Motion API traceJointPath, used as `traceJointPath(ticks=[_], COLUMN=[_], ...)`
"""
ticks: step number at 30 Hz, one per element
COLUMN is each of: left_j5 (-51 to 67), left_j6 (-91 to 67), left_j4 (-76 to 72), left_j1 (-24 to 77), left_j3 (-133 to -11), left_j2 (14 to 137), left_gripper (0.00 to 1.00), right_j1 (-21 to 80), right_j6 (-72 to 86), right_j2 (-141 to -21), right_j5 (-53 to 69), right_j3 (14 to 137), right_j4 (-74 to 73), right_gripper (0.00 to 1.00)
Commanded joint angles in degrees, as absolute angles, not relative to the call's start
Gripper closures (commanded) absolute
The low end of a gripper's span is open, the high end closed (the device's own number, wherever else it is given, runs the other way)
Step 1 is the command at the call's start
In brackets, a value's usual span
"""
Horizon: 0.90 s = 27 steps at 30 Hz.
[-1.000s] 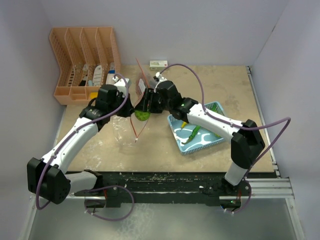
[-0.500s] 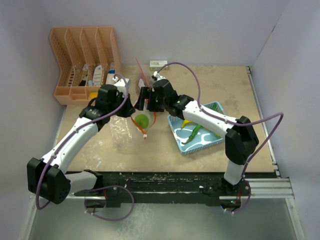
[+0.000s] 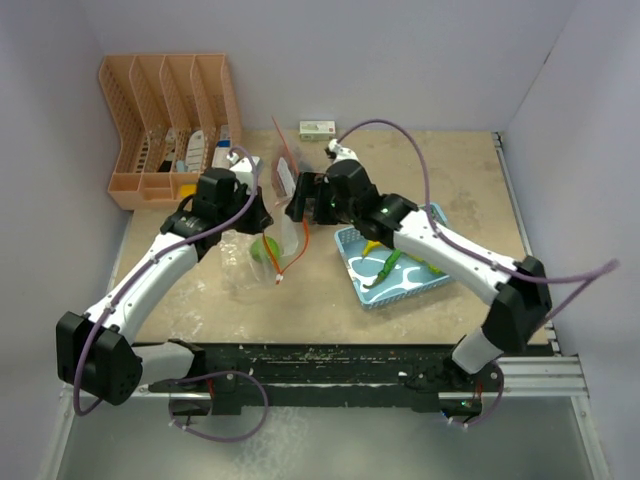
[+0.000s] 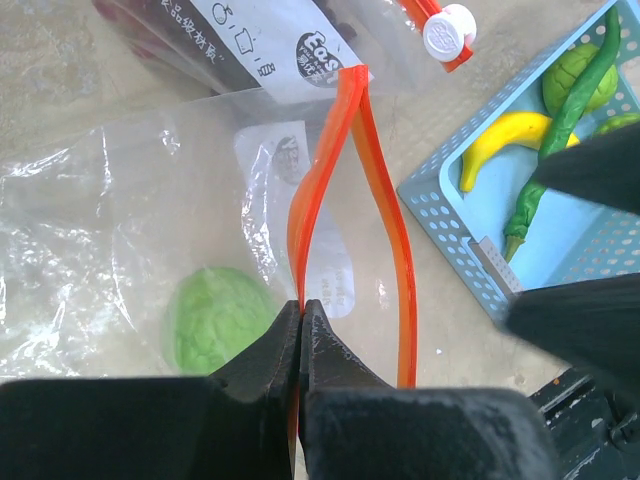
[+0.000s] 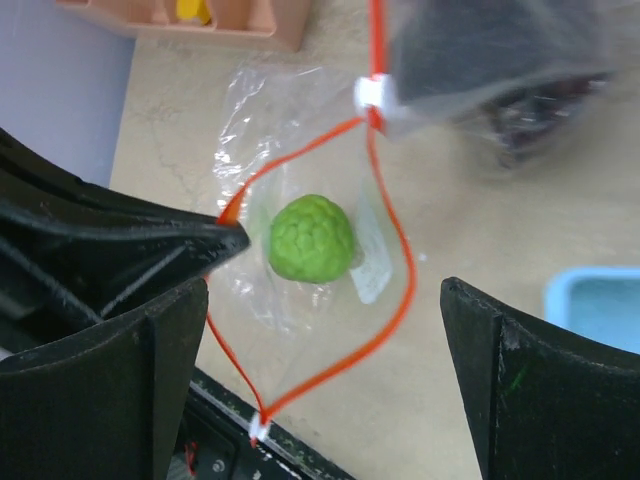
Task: Place the food in the zip-top bag and seal the zipper
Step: Place the fake vegetable in the zipper food storage bag, then pick up the fake fruit from the bin.
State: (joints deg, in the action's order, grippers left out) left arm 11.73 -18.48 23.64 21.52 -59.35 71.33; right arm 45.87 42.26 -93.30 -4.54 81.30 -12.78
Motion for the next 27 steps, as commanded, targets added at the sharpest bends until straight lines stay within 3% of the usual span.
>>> traceJointPath(ticks=[1,7,13,22,27], left_j5=[12.7,13.3,13.9,14.2,14.3], left_j6=[-18.9,-18.9,-18.7,-18.8,-18.8], left_j4=[21.0,20.3,19.9,19.8,19.5], left_j1=[21.8,21.7,21.7,21.7,21.8], left_j3=[-62.1,-61.0,-60.5,-59.8,-59.6], left_j2=[70.9,70.5,70.1,69.0,69.2], left_gripper=[1.00,1.00,1.00,1.00,1.00], right_j1=[43.6,28.6,22.4,13.8,12.3], right_j6=[42.8,47.7,50.9,48.1,43.9], right_j2=[-83.9,-76.2,-74.8,-81.5,-83.7], right_j5=[-16.6,-20.0,-29.8,-31.2,-27.5], right_j3=[77.8,68.6,69.0,67.8,64.9], right_j4=[-24.5,-38.2,-47.7,-50.7,-44.0], right_gripper=[0.00,0.00,0.01,0.00,0.01])
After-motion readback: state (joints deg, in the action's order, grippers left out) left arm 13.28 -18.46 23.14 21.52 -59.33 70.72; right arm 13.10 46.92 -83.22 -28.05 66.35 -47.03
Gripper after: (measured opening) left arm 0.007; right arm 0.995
